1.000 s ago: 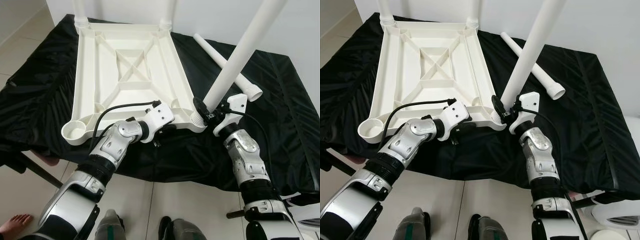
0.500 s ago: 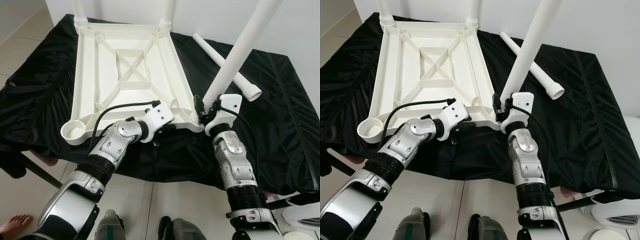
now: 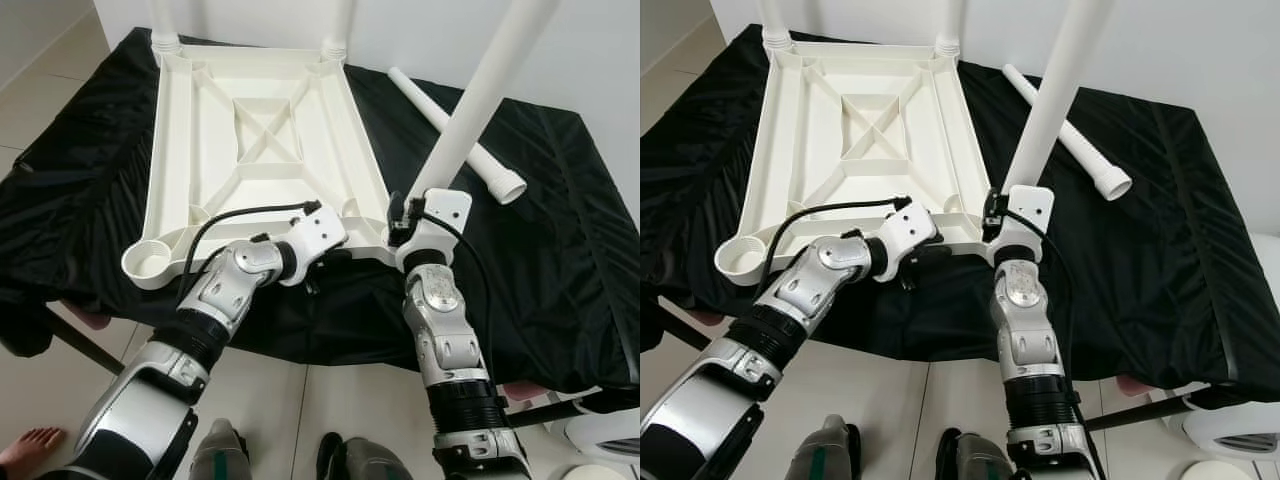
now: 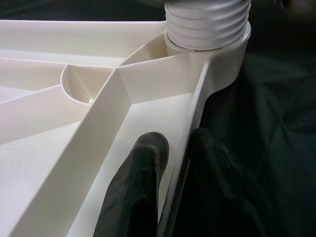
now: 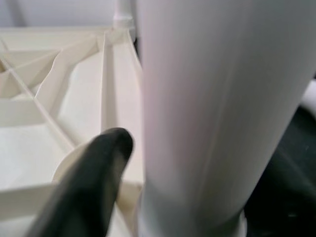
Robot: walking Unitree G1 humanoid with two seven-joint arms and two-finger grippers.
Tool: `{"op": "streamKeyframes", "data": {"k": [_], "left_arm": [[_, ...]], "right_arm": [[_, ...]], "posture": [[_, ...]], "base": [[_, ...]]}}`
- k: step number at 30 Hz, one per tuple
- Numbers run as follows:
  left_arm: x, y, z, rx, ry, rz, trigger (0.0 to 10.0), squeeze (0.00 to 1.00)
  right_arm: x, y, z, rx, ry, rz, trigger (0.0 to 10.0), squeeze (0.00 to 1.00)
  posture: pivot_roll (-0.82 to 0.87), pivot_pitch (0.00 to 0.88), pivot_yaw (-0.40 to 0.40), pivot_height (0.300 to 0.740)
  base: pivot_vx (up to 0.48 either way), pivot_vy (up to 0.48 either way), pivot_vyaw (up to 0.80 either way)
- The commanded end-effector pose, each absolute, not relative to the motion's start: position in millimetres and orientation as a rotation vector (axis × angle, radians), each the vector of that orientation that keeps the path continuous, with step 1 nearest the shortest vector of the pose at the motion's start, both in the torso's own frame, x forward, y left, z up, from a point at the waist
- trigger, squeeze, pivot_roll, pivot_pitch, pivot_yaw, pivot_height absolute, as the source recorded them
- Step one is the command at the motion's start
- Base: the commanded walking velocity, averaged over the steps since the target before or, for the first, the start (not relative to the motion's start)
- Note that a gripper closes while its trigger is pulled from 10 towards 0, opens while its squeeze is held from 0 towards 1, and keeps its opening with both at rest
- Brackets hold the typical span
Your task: Building children table
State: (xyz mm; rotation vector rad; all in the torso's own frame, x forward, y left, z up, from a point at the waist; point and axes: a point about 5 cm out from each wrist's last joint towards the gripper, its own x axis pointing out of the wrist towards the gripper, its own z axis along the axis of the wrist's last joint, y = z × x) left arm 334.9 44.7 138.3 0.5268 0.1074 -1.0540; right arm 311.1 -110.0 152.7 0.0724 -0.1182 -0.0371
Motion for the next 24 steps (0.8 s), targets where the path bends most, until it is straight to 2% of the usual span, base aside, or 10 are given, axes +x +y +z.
{"op": "streamKeyframes", "data": {"k": [1,12,13,17,24], "left_arm": [[335.7,37.6,145.0,0.561,0.081,-1.068,10.0,0.0],[336.9,36.2,147.6,0.56,0.074,-1.071,10.0,0.0],[337.2,36.1,148.0,0.56,0.072,-1.07,10.0,0.0],[337.3,35.9,148.5,0.559,0.071,-1.07,10.0,0.0],[338.3,35.7,150.3,0.559,0.066,-1.065,10.0,0.0]], "right_arm": [[309.7,-105.5,144.8,0.094,-0.073,-0.004,10.0,1.0],[311.1,-111.6,149.9,0.104,-0.101,0.097,10.0,1.0],[313.2,-117.4,152.6,0.09,-0.117,0.131,10.0,0.0],[315.7,-124.1,155.4,0.072,-0.136,0.159,10.0,0.0],[326.6,-150.9,159.8,0.018,-0.156,0.29,10.0,0.0]], "posture": [[0.05,0.087,-0.102,0.74],[0.04,0.085,-0.099,0.74],[0.04,0.085,-0.099,0.74],[0.04,0.083,-0.098,0.74],[0.04,0.081,-0.098,0.74]], "base": [[0.0,0.0,0.0],[0.0,0.0,0.0],[0.0,0.0,0.0],[0.0,0.0,0.0],[0.0,0.0,0.0]]}}
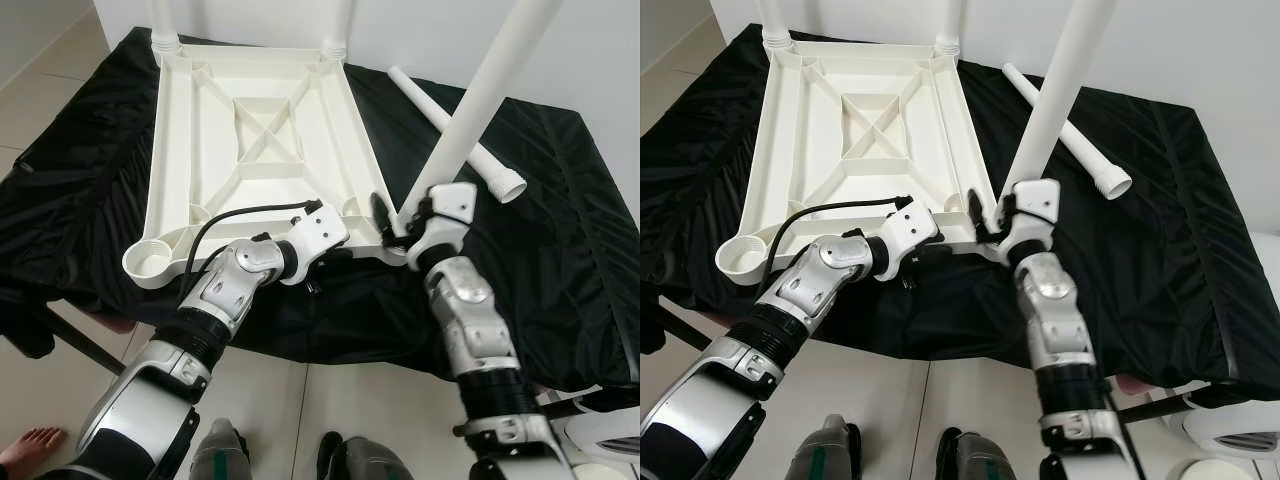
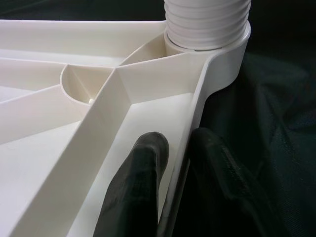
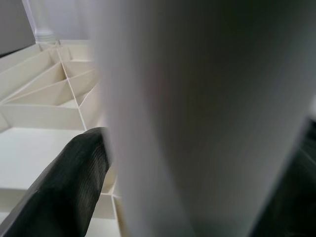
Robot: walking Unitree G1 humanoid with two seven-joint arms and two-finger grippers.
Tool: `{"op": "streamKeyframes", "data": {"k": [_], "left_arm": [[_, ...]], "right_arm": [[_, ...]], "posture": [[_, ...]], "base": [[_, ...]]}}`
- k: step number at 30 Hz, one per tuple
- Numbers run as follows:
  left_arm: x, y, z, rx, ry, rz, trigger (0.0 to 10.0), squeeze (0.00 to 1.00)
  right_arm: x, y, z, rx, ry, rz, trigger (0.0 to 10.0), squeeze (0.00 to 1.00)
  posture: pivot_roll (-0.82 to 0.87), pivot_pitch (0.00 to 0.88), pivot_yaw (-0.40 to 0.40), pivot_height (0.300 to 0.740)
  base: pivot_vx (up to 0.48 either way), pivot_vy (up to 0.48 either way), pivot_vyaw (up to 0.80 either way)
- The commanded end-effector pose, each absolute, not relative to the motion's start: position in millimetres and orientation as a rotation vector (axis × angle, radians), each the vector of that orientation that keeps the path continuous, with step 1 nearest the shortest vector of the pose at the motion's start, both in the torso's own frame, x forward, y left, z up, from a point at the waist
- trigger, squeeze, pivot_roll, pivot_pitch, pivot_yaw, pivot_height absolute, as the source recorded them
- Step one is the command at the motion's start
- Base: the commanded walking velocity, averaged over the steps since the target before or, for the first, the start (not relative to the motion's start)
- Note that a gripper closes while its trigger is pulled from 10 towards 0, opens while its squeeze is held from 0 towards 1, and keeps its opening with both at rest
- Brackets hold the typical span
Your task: Building children table
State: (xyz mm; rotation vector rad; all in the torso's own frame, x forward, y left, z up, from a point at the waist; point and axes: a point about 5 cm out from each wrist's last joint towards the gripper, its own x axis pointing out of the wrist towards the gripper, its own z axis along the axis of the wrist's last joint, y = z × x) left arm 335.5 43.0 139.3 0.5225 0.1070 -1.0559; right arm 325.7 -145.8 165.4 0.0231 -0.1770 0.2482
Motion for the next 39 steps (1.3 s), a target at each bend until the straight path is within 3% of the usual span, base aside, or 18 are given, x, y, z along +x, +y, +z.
{"op": "streamKeyframes", "data": {"k": [1,16,36,37,38,39], "left_arm": [[338.3,35.7,150.3,0.559,0.066,-1.065,10.0,0.0],[339.2,35.1,152.1,0.557,0.06,-1.064,10.0,0.0],[340.0,34.4,153.8,0.559,0.06,-1.068,10.0,0.0],[340.2,34.4,154.0,0.559,0.059,-1.067,10.0,0.0],[340.4,34.5,154.3,0.558,0.059,-1.067,10.0,0.0],[340.4,34.5,154.3,0.558,0.059,-1.067,10.0,0.0]], "right_arm": [[326.6,-150.9,159.8,0.018,-0.156,0.29,10.0,0.0],[336.1,-184.7,154.3,-0.06,-0.11,0.631,10.0,0.0],[356.5,-197.2,168.8,-0.157,-0.132,0.718,10.0,0.0],[357.2,-197.2,168.9,-0.158,-0.133,0.723,7.6,0.0],[357.5,-197.2,168.6,-0.157,-0.134,0.733,0.6,0.0],[357.5,-197.2,168.6,-0.157,-0.134,0.733,0.6,0.0]], "posture": [[0.04,0.081,-0.098,0.74],[0.05,0.07,-0.09,0.74],[0.06,0.07,-0.082,0.74],[0.06,0.07,-0.082,0.74],[0.05,0.071,-0.081,0.74],[0.05,0.071,-0.081,0.74]], "base": [[0.0,0.0,0.0],[0.0,0.0,0.0],[0.0,0.0,0.0],[0.0,0.0,0.0],[0.0,0.0,0.0],[0.0,0.0,0.0]]}}
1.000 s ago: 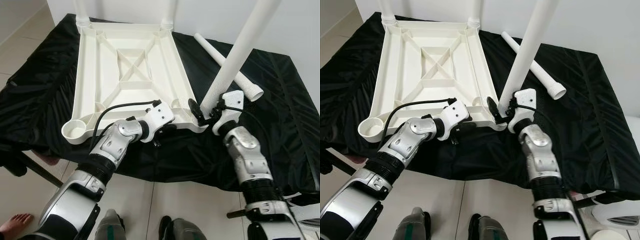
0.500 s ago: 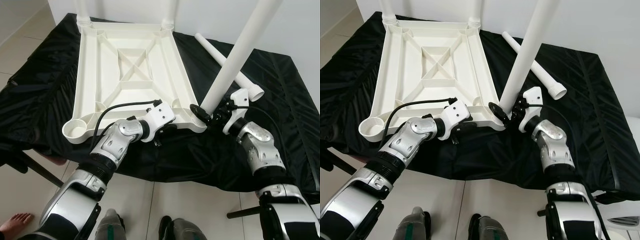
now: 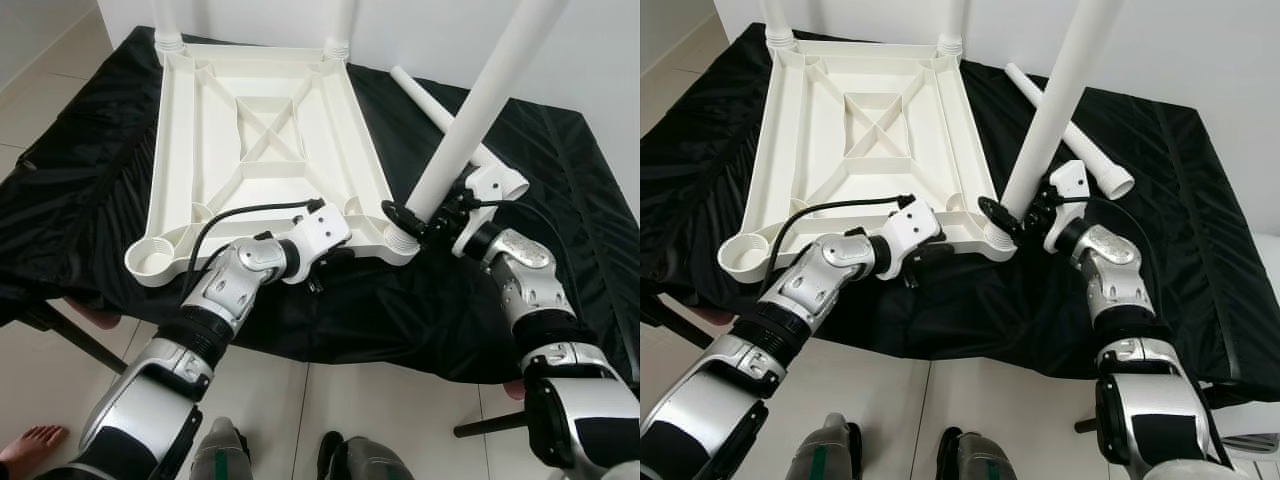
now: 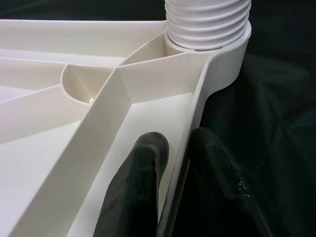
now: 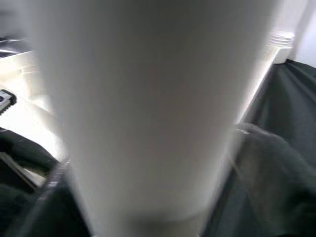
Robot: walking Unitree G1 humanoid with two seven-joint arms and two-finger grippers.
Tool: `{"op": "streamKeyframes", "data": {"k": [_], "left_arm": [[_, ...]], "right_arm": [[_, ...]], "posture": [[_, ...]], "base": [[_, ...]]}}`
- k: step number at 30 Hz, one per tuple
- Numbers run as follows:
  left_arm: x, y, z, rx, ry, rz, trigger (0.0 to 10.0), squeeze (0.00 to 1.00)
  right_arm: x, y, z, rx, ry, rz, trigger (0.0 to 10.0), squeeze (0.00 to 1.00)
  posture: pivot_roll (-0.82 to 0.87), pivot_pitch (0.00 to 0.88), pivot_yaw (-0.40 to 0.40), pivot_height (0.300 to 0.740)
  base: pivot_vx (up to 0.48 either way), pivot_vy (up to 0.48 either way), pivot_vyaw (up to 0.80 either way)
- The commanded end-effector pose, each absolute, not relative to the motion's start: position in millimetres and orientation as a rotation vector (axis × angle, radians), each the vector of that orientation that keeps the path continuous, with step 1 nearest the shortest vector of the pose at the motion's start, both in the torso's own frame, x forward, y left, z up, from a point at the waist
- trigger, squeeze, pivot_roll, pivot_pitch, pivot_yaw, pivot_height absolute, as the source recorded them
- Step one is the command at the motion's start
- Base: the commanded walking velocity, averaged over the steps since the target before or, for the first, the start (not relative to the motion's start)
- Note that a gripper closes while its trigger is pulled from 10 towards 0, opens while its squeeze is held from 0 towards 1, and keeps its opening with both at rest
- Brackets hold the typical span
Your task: Building children table
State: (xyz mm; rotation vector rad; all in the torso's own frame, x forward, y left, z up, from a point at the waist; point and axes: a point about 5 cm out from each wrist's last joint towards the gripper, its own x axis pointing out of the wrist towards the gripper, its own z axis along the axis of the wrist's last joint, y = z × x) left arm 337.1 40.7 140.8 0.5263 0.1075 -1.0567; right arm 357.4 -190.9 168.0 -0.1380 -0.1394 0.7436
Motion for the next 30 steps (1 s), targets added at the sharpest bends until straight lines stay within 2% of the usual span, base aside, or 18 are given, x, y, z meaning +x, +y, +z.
{"op": "streamKeyframes", "data": {"k": [1,9,10,14,15,30], "left_arm": [[340.4,34.6,154.6,0.559,0.058,-1.068,10.0,0.0],[340.6,33.8,154.9,0.559,0.058,-1.069,10.0,0.0],[340.6,33.2,155.2,0.557,0.057,-1.07,10.0,0.0],[340.7,32.9,155.4,0.556,0.056,-1.069,10.0,0.0],[340.7,32.8,155.4,0.556,0.056,-1.069,10.0,0.0],[340.3,33.7,155.8,0.552,0.052,-1.063,10.0,0.0]], "right_arm": [[357.4,-197.1,168.0,-0.159,-0.135,0.743,0.0,0.0],[355.8,-197.6,162.4,-0.169,-0.124,0.759,0.0,0.0],[354.3,-197.5,158.5,-0.174,-0.112,0.765,5.5,0.0],[353.7,-197.6,156.4,-0.178,-0.103,0.765,5.5,0.0],[353.7,-197.9,156.3,-0.172,-0.105,0.758,10.0,0.0],[348.7,-190.9,144.4,-0.096,-0.127,0.561,10.0,0.0]], "posture": [[0.05,0.071,-0.08,0.74],[0.05,0.072,-0.08,0.74],[0.05,0.072,-0.082,0.74],[0.05,0.072,-0.082,0.74],[0.05,0.072,-0.083,0.74],[0.05,0.07,-0.095,0.74]], "base": [[0.0,0.0,0.0],[0.0,0.0,0.0],[0.0,0.0,0.0],[0.0,0.0,0.0],[0.0,0.0,0.0],[0.0,0.0,0.0]]}}
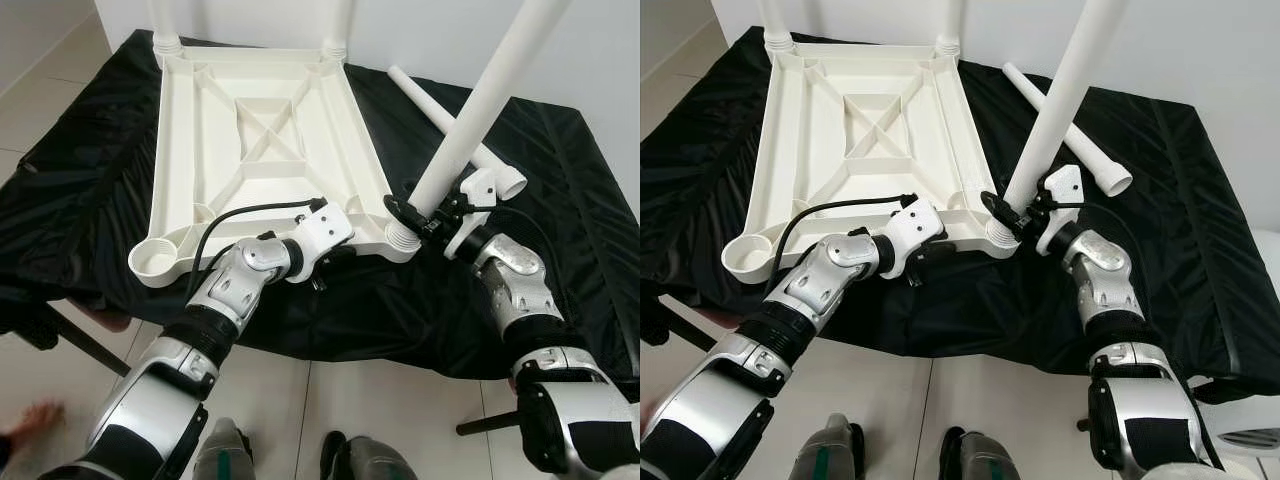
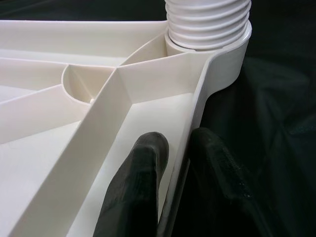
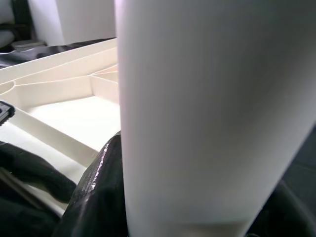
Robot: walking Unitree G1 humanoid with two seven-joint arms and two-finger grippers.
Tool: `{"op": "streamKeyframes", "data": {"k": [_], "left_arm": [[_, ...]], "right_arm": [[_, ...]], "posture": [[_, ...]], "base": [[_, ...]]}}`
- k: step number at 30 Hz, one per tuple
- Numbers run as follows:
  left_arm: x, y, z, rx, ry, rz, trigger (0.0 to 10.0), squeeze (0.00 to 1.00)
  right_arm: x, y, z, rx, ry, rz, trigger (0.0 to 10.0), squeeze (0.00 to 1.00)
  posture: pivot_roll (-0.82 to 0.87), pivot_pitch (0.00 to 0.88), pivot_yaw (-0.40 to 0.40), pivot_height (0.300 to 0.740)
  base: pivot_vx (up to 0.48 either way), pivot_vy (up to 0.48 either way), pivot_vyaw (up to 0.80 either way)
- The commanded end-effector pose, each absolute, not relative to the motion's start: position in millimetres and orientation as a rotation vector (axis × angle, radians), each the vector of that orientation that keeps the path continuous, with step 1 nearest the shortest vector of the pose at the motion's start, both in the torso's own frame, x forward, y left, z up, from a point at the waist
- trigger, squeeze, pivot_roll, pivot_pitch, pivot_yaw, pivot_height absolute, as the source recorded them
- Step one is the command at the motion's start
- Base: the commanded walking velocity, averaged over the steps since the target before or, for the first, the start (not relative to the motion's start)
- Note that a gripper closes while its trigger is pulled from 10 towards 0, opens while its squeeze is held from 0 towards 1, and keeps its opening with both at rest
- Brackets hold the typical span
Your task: Building children table
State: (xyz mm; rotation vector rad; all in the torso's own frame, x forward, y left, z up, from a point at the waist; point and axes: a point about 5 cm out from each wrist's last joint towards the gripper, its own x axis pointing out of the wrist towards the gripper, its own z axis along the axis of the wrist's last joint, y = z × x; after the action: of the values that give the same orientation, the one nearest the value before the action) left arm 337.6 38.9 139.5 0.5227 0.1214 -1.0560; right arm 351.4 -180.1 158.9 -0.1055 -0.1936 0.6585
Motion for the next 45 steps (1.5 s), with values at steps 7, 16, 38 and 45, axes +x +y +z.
{"op": "streamKeyframes", "data": {"k": [7,16,38,45], "left_arm": [[339.1,34.7,153.3,0.551,0.058,-1.067,10.0,0.0],[339.0,34.6,153.2,0.555,0.059,-1.072,10.0,0.0],[336.9,34.4,151.4,0.558,0.06,-1.078,10.0,0.0],[337.0,34.4,151.3,0.559,0.06,-1.079,10.0,0.0]], "right_arm": [[334.9,-173.6,137.8,-0.049,-0.159,0.498,10.0,0.0],[327.1,-156.4,142.5,-0.019,-0.191,0.435,10.0,0.0],[306.5,-120.0,149.1,0.066,-0.147,0.073,10.0,0.0],[306.1,-122.7,150.4,0.077,-0.145,0.073,10.0,1.0]], "posture": [[0.04,0.066,-0.094,0.74],[0.04,0.057,-0.094,0.74],[0.06,0.037,-0.103,0.74],[0.05,0.033,-0.102,0.74]], "base": [[0.0,0.0,0.0],[0.0,0.0,0.0],[0.0,0.0,0.0],[0.0,0.0,0.0]]}}
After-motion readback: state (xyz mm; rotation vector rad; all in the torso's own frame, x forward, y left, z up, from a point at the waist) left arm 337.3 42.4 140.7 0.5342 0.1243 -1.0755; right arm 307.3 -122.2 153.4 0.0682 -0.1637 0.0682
